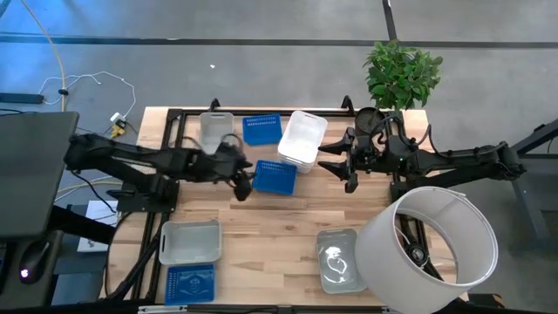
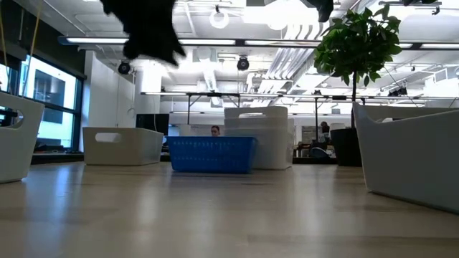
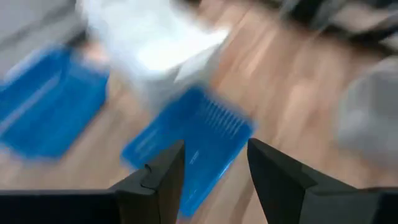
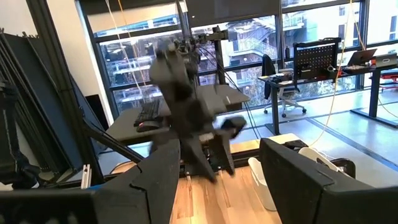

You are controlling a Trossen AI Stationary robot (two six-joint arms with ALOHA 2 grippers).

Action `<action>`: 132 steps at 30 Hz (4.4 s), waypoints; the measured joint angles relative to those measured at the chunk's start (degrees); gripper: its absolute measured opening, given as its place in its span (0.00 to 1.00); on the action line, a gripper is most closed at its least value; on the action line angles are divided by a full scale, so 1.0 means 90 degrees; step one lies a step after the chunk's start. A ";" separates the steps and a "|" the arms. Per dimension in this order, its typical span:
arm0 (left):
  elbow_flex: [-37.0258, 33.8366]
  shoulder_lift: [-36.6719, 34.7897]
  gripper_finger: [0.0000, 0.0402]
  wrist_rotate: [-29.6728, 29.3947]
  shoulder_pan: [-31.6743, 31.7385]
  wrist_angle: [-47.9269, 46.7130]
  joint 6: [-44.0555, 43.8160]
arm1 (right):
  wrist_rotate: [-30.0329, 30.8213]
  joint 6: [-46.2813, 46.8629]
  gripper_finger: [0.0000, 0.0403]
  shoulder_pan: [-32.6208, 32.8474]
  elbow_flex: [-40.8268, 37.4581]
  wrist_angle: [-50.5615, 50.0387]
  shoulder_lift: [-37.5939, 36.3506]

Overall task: Stack baskets by color
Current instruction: Stack the middle blue bin on the top blue bin

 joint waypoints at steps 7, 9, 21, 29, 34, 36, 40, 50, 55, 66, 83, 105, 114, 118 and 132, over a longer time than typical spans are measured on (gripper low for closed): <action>0.0022 0.1171 0.40 0.0861 0.0076 0.0263 0.0750 | 0.0024 0.0005 0.52 0.0000 0.0000 -0.0009 -0.0001; 0.0023 0.1334 0.40 0.1157 0.0008 0.0392 0.1558 | 0.0028 -0.0002 0.52 -0.0001 0.0000 -0.0011 0.0000; 0.0026 0.1461 0.40 0.1624 -0.0318 0.0243 0.3162 | 0.0040 0.0155 0.52 -0.0001 0.0000 -0.0181 0.0000; 0.0032 0.0196 0.40 0.1329 -0.0672 0.0067 0.2731 | 0.0040 0.0155 0.52 -0.0001 0.0000 -0.0332 0.0000; 0.0035 -0.0027 0.40 0.0448 -0.0545 0.0149 0.2669 | 0.0040 0.0158 0.52 0.0000 0.0000 -0.0366 0.0000; 0.0035 0.0089 0.40 0.0541 -0.0393 0.0145 0.2704 | 0.0040 0.0172 0.52 -0.0001 0.0001 -0.0373 0.0000; 0.0032 0.0557 0.40 0.0976 -0.0179 0.0261 0.3010 | 0.0040 0.0166 0.52 -0.0001 0.0000 -0.0373 0.0000; 0.0143 0.1951 0.40 0.1197 -0.0150 0.0715 0.3785 | 0.0043 0.0155 0.52 -0.0001 0.0001 -0.0377 0.0000; 0.0369 0.2486 0.40 0.1132 -0.0071 0.0731 0.4294 | 0.0043 0.0165 0.52 0.0000 0.0000 -0.0407 0.0000; 0.0534 0.3068 0.39 0.1221 0.0222 0.0556 0.4275 | 0.0033 0.0321 0.52 0.0000 0.0000 -0.0439 0.0000; 0.0535 0.3064 0.04 0.1894 0.0592 0.0590 0.4508 | 0.0021 0.0294 0.52 0.0001 0.0000 -0.0460 0.0000; 0.0666 -0.0037 0.00 0.1601 0.0311 -0.0771 0.3612 | 0.0018 0.0272 0.52 0.0001 0.0002 -0.0554 0.0000; 0.0671 -0.1762 0.00 -0.1201 -0.0066 -0.0372 0.4174 | 0.0064 0.0126 0.52 -0.0004 0.0002 -0.0548 0.0000; 0.1008 -0.1713 0.00 -0.1377 0.0435 0.0099 0.5200 | 0.0110 0.0126 0.52 -0.0018 0.0002 -0.0471 0.0000; 0.1810 -0.1091 0.00 0.1486 0.1277 0.0906 0.4315 | 0.0356 -0.0290 0.52 -0.0018 0.0005 0.1758 -0.0002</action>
